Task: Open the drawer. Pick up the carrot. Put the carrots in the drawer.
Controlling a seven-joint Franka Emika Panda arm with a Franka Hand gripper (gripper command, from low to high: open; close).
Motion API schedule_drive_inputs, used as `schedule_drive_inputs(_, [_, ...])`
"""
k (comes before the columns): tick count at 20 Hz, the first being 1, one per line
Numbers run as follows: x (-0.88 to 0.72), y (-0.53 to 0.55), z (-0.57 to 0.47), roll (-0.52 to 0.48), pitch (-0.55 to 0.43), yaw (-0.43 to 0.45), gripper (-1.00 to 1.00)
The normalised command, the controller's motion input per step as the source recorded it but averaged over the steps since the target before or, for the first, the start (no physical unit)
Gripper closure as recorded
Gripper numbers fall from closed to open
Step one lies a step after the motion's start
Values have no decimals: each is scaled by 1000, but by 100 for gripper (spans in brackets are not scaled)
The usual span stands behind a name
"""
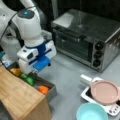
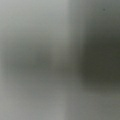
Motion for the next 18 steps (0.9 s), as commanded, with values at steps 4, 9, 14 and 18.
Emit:
schedule_drive_inputs(4, [-17, -337, 160, -53, 64, 204, -100])
schedule_drive_inputs(9, [23, -256, 108, -34, 96, 176, -100])
schedule_drive_inputs(14, [74, -162, 112, -40, 118, 154, -100])
schedule_drive_inputs(18, [116, -20, 166, -13, 122, 138, -100])
